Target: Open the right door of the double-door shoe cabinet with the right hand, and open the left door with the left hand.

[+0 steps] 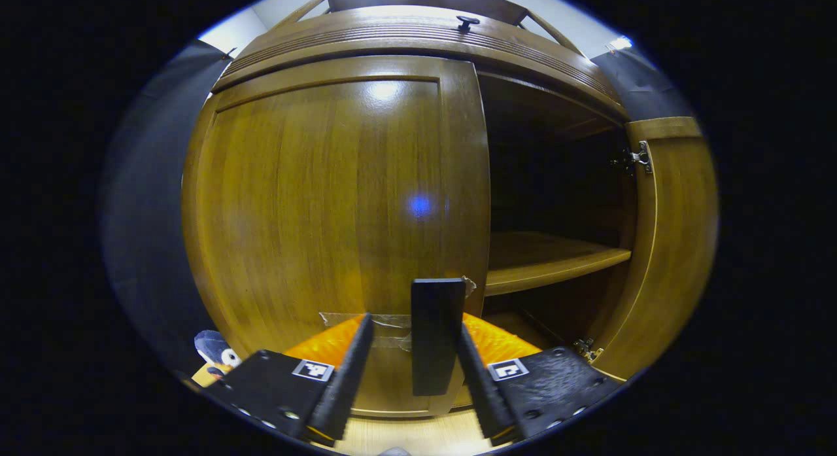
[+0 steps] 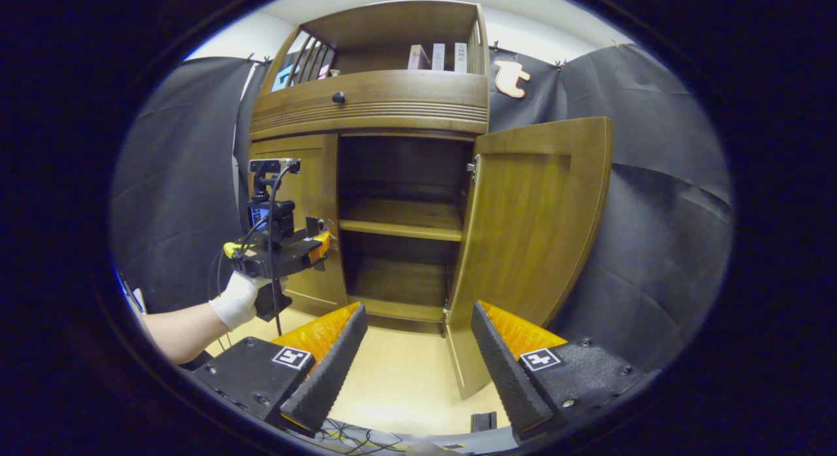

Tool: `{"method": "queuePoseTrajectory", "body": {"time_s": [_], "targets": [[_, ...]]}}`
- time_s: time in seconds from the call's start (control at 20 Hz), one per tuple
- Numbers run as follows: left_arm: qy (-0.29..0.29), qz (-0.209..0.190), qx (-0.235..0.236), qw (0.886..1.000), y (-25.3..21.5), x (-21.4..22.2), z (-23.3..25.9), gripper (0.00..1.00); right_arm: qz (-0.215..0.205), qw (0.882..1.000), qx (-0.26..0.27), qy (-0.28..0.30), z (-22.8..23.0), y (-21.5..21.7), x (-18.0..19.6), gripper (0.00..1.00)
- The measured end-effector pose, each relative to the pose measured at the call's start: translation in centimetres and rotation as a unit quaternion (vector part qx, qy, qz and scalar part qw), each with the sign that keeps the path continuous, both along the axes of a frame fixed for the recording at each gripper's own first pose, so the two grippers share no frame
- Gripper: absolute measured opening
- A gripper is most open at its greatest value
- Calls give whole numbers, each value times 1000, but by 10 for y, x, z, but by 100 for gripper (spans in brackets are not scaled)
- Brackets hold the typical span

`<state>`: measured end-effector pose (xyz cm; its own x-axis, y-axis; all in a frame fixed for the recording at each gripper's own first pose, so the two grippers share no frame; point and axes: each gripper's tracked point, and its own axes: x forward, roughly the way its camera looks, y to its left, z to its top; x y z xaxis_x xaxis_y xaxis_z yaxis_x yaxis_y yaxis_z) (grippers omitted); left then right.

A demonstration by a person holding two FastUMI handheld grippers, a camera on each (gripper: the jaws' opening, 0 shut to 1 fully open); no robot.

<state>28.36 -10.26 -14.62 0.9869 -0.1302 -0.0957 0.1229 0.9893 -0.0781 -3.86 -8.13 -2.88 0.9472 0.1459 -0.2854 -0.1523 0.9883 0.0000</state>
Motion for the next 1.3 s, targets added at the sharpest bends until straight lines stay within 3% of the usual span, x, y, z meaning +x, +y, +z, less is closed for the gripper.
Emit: {"method": "queuePoseTrajectory", "body": {"time_s": [0.15,0.2,0.25,0.3,0.35,0.4,0.45,0.5,0.6,0.65,0.7,1.3], "targets": [[-2,6,24,1000,0,-2,0,37,4,1000,0,2,-3,2,-1,100],[-2,7,27,1000,0,-5,1,37,5,1000,2,3,-3,3,-2,100],[-2,5,24,1000,-1,-4,1,29,6,1000,2,3,-3,3,-3,100],[1,6,22,1000,0,-4,0,29,6,1000,2,3,-3,3,-3,100],[5,5,19,1000,1,-7,-1,37,5,1000,2,2,-3,3,-3,100],[6,7,21,1000,0,-8,0,22,5,1000,2,3,-3,2,-3,100],[6,11,27,1000,2,-10,0,22,3,1000,3,2,-2,1,-3,100],[3,16,30,999,4,-14,1,30,2,1000,3,2,-2,1,-3,100],[1,26,27,999,5,-25,3,15,1,1000,6,1,-4,4,-4,100],[1,27,21,999,4,-28,2,23,1,1000,7,0,-5,4,-4,100],[2,25,16,1000,4,-33,3,15,1,1000,7,1,-6,4,-4,100],[-11,51,23,998,35,-103,2,14,24,1000,2,3,-12,9,-12,100]]}}
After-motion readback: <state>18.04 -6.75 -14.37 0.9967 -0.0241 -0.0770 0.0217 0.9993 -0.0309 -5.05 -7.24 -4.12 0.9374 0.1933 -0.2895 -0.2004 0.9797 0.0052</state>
